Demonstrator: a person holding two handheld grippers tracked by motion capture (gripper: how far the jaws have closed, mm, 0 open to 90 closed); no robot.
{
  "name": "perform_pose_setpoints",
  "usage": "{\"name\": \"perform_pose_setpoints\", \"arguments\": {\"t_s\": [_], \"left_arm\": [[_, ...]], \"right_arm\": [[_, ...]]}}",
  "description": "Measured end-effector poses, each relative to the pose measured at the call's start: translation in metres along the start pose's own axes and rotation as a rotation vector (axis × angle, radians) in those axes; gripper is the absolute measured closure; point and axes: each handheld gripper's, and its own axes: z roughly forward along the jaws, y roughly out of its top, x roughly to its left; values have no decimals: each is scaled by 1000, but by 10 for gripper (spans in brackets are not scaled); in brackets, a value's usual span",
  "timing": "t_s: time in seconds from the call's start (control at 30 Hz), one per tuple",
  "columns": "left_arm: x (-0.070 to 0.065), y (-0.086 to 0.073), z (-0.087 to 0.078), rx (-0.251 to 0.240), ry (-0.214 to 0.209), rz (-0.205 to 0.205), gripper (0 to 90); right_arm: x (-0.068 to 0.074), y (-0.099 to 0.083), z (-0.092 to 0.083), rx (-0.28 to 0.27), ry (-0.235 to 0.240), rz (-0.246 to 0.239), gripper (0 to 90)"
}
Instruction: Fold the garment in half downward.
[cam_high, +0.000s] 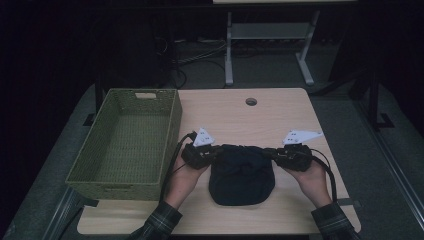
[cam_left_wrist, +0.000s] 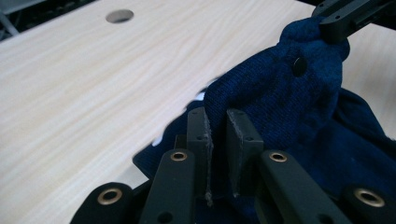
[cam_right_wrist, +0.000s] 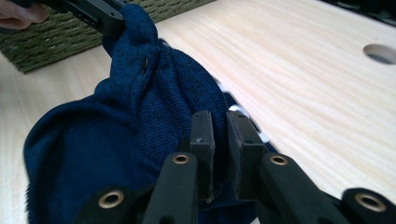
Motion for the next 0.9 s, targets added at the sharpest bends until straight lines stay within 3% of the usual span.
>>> {"name": "perform_pose_setpoints", "arguments": {"t_s": [0.33, 0.63, 0.7, 0.9], "left_arm": [[-12, -20, -3, 51, -44, -15, 782], [-20, -34, -8, 78, -85, -57, 717], [-22, -38, -12, 74, -102, -78, 678], [-26, -34, -24, 45, -102, -84, 638]], "right_arm": [[16, -22, 2, 41, 41, 18, 770], [21, -34, 0, 64, 72, 29, 715], [23, -37, -4, 66, 81, 39, 677], [27, -35, -17, 36, 89, 37, 597]]}}
